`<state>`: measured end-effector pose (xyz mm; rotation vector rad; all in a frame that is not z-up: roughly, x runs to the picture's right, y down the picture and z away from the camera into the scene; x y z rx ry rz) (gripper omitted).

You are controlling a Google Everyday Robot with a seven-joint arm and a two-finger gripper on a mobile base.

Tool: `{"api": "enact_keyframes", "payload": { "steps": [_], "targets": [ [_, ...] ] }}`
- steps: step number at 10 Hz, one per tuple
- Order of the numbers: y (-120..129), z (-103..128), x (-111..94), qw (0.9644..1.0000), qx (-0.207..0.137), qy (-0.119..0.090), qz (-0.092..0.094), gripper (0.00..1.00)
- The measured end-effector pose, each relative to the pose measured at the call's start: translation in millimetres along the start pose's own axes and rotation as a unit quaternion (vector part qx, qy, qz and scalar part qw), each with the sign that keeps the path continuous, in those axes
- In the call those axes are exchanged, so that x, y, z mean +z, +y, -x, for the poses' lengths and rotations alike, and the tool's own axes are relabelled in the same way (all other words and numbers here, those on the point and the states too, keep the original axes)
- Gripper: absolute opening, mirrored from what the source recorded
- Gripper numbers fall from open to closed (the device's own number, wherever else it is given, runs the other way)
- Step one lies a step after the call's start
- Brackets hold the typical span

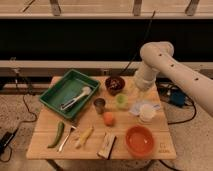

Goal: Place pepper in tray

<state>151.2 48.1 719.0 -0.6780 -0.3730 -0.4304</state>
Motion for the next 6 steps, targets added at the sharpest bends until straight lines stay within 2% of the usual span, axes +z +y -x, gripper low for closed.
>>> {"api": "enact_keyframes", "payload": {
  "steps": [3,4,6],
  "targets": [
    [-23,53,3,0.9985,-0.054,0.007,-0.008,0.50],
    [-37,80,8,0.9971,-0.074,0.010,-0.008,0.50],
    [-59,119,17,0.9945,-0.103,0.012,-0.007,0.50]
  ]
}}
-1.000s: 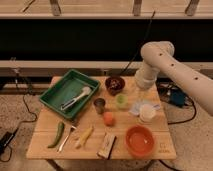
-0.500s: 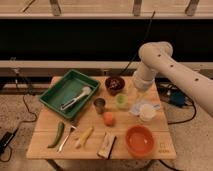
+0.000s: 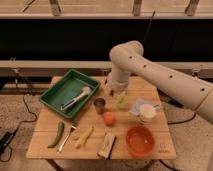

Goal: Place pepper in tray

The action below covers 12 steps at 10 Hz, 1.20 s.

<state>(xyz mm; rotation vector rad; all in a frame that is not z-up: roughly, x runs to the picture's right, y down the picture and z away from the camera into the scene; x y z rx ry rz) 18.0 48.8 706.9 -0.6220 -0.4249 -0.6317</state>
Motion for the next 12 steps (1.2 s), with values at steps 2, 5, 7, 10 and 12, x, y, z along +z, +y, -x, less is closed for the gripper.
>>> {"api": "enact_keyframes", "payload": {
  "steps": [2,5,7,10,12],
  "targets": [
    [-36,39,15,0.9994,-0.035,0.000,0.003,0.50],
    [-81,96,38,0.9964,-0.084,-0.004,0.008,0.50],
    [-106,132,60,0.9932,-0.115,-0.009,0.017,0.50],
    [-128,191,108,0.9857,-0.162,-0.033,0.034,0.50],
    [-128,191,110,0.9856,-0.162,-0.033,0.033,0.50]
  ]
}}
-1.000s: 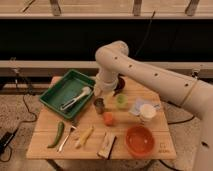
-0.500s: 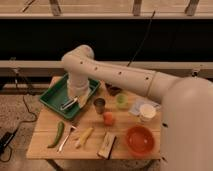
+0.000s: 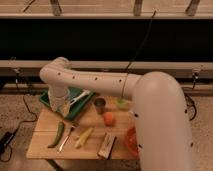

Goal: Place pepper in tray

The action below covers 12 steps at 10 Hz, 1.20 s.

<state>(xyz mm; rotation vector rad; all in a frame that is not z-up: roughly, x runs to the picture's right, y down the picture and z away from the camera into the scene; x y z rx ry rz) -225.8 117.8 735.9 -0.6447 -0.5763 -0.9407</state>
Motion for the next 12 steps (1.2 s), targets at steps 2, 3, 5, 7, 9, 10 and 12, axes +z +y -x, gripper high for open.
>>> {"api": "enact_keyframes", "payload": {
  "steps": [2,3,5,7,9,10,12],
  "targets": [
    [-1,1,1,1.0000,-0.002,0.000,0.000,0.50],
    [0,1,0,1.0000,-0.001,0.000,0.000,0.50],
    [0,0,0,1.0000,-0.001,0.001,0.001,0.50],
    [-3,8,12,0.9998,-0.019,-0.007,0.007,0.50],
    [-26,29,39,0.9989,-0.041,-0.023,0.010,0.50],
    [-37,37,51,0.9983,-0.049,-0.028,0.013,0.50],
    [-58,55,84,0.9964,-0.069,-0.040,0.026,0.50]
  ]
}}
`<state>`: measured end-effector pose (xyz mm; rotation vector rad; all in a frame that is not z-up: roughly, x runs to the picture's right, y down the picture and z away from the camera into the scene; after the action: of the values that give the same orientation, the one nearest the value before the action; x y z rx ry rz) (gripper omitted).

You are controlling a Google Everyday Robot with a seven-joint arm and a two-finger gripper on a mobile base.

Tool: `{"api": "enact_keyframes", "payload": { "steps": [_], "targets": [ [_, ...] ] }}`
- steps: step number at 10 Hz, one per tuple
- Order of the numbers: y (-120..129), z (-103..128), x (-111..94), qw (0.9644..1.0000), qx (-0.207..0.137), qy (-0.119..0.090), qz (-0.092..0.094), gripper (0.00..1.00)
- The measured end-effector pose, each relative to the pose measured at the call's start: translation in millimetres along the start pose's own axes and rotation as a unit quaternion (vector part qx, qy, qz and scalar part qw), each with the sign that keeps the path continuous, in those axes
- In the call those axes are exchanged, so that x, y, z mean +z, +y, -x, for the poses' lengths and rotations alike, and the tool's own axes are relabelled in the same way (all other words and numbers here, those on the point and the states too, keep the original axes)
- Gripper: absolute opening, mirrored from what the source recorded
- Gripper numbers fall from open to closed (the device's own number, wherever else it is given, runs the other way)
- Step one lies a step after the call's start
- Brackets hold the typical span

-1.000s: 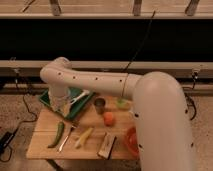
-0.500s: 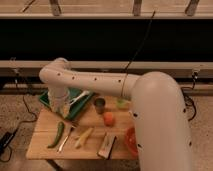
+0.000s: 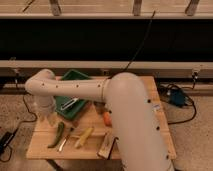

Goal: Place pepper in tray

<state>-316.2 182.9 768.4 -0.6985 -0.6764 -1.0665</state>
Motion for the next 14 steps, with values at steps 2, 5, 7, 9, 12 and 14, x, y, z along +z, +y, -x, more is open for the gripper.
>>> {"api": "enact_keyframes", "payload": {
  "steps": [2,5,7,9,12,14],
  "targets": [
    [-5,2,19,0.9998,-0.007,-0.006,0.015,0.50],
    [22,-5,14,0.9997,0.001,-0.006,0.022,0.50],
    [52,-14,5,0.9997,0.008,-0.003,0.023,0.50],
    [67,-15,5,0.9996,0.011,-0.003,0.026,0.50],
    [73,-17,16,0.9996,0.018,-0.006,0.023,0.50],
    [70,-15,24,0.9996,0.020,-0.010,0.019,0.50]
  ]
}}
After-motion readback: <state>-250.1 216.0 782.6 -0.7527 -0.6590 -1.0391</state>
